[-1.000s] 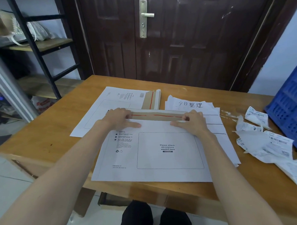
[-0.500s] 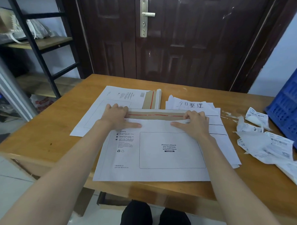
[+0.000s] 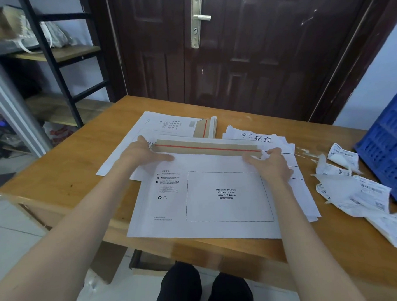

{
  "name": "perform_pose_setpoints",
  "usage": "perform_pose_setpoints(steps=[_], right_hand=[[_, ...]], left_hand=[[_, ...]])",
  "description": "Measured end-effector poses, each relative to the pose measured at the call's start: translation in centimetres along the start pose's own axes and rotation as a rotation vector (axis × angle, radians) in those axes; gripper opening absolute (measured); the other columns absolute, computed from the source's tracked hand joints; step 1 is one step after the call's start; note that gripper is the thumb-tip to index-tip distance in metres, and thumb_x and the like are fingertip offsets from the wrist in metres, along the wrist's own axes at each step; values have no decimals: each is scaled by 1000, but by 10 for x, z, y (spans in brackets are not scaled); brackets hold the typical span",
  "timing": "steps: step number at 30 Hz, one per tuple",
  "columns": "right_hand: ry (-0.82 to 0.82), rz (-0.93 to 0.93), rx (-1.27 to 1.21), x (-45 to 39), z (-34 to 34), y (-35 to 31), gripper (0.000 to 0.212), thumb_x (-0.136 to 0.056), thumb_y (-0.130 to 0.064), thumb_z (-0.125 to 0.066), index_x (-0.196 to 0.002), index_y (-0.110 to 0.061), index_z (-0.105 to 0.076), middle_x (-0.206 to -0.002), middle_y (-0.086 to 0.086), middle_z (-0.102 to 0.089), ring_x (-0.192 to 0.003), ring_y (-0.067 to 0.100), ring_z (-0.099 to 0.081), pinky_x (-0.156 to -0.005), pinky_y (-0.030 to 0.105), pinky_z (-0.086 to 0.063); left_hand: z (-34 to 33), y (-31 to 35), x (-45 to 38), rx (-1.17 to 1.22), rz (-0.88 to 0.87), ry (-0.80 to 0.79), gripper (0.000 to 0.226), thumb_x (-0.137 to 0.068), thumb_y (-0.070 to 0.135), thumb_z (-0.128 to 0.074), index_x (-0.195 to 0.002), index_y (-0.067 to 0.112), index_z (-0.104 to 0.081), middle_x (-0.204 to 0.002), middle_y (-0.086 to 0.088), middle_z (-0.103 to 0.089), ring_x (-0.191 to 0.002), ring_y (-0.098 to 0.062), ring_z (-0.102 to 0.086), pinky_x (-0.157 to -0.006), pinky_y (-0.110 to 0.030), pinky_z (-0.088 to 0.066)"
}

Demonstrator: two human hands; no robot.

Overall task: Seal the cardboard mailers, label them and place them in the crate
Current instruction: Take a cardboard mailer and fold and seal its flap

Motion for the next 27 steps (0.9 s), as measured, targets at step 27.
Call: perform_pose_setpoints(steps=[27], right_hand=[[-221,493,43,17,-30,-103,58,-91,1,-42,-143,-22,-40,-152,0,-32,-136,23,-35,-108,39,-35]], left_hand=[[-65,52,28,745,-255,-37,48,-80,22,-74,-120,35,-51,-106,1,-68,-95,-20,-67,-88,-47,-55]])
Point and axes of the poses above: each hand's wrist, its own x-axis away from the middle knuckle, its own z-axis out of the back of the hand, y = z × x, the point moved 6 cm from there along -x, towards the middle knuckle
